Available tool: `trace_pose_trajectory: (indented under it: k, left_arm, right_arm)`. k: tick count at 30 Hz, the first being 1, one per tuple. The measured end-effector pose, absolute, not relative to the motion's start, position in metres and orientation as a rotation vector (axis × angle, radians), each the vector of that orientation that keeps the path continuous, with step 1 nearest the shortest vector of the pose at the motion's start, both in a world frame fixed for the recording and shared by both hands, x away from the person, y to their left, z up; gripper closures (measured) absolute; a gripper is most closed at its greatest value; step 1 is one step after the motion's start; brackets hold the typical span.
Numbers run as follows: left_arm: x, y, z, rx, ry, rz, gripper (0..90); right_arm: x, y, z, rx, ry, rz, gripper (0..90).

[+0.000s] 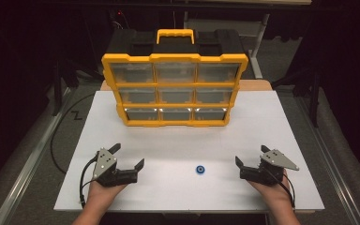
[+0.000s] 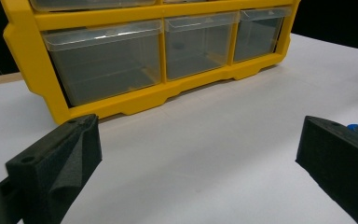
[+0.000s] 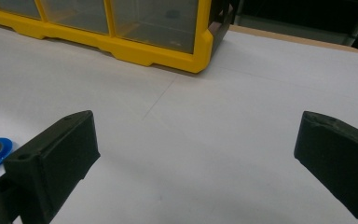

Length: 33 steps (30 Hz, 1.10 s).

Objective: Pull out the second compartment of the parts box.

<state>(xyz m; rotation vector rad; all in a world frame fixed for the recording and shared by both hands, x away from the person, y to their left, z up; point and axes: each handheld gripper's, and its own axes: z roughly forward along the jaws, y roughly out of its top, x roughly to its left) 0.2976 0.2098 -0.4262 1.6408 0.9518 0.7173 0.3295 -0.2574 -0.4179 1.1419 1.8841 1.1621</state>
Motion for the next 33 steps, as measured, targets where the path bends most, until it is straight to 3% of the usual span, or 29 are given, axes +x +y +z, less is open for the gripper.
trace_pose_trajectory:
  k: [23,33]
  left_arm:
    - [0.297,0.205,-0.427,1.675,0.924,0.714,0.1]
    - [0.297,0.205,-0.427,1.655,0.913,0.704,0.1]
  right_arm:
    - [0.336,-0.244,-0.417,1.129,1.852,1.170,1.0]
    - [0.359,-0.237,-0.420,1.147,1.847,1.158,1.0]
